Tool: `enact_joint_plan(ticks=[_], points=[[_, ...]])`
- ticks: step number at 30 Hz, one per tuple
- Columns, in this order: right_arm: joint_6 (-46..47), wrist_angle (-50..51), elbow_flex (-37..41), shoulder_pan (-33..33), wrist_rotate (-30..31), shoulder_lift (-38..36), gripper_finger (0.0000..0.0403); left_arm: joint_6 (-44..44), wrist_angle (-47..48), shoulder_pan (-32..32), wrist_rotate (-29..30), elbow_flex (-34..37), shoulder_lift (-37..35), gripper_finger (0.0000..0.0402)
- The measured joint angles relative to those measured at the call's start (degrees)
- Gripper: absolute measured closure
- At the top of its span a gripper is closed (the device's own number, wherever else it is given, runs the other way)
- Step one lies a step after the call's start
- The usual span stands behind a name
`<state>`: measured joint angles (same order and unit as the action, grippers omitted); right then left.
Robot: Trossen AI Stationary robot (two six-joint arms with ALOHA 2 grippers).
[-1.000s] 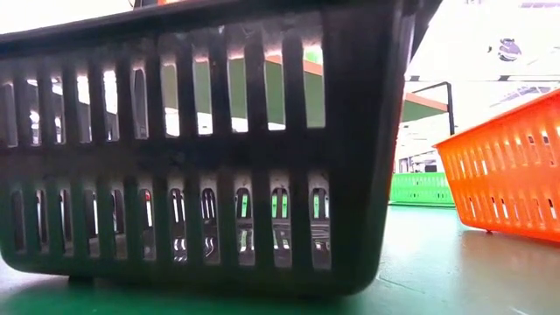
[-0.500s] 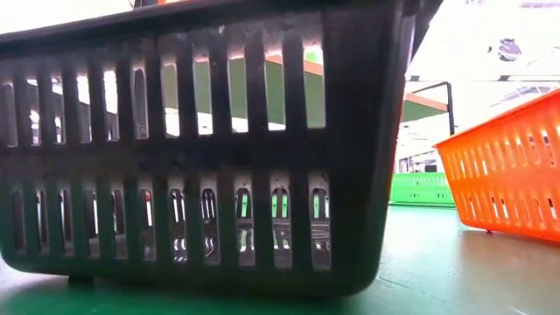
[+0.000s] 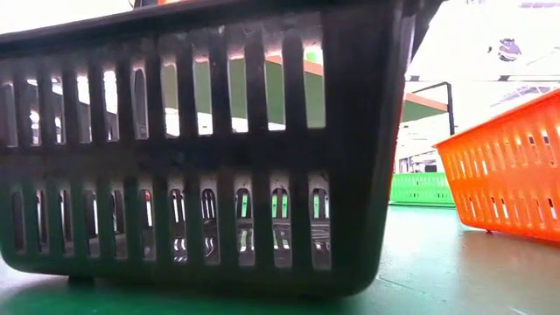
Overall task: Stack baskets on shelf by color
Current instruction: Put the bottom right black bin on the shelf
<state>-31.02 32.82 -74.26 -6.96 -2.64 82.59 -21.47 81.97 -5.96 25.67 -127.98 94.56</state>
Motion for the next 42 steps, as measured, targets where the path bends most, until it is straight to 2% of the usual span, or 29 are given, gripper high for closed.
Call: enact_joint_plan(ticks=[11, 15, 22, 26, 29, 33, 37, 40, 42], points=[[-1.99, 0.48, 0.00, 0.24, 2.56, 0.00, 0.0305, -0.17, 0.00, -0.55, -1.87, 0.00, 0.00, 0.0286], [0.67, 0.45, 0.00, 0.22, 2.48, -0.73, 0.0305, -1.16, 0.02, -1.70, -3.47, 0.00, 0.00, 0.0286], [10.24, 0.90, 0.02, -3.35, 2.64, -4.99, 0.0305, -7.24, 0.07, -8.27, -6.18, 0.00, 0.00, 0.0286], [20.92, 0.88, 0.02, -5.93, 5.93, -7.40, 0.0305, -11.96, -1.28, -15.15, -6.71, 2.18, -0.09, 0.0286], [29.65, 0.86, 0.02, -7.40, 7.77, -9.51, 0.0305, -13.45, -1.96, -21.61, -9.41, 4.75, 0.02, 0.0286], [38.51, 1.47, 0.01, -8.17, 8.81, -11.88, 0.0305, -13.84, -7.96, -29.78, -12.00, 9.02, 0.02, 0.0286], [44.37, 3.11, 0.02, -8.15, 8.68, -14.13, 0.0305, -14.25, -20.94, -35.29, -12.87, 14.32, 2.69, 0.0286], [45.82, 4.82, 0.02, -8.15, 8.57, -16.25, 0.0305, -14.51, -30.84, -37.13, -12.82, 17.06, 6.56, 0.0285], [46.54, 6.39, 0.02, -8.15, 8.52, -17.89, 0.0305, -15.08, -34.06, -37.92, -12.83, 18.05, 9.35, 0.0277]])
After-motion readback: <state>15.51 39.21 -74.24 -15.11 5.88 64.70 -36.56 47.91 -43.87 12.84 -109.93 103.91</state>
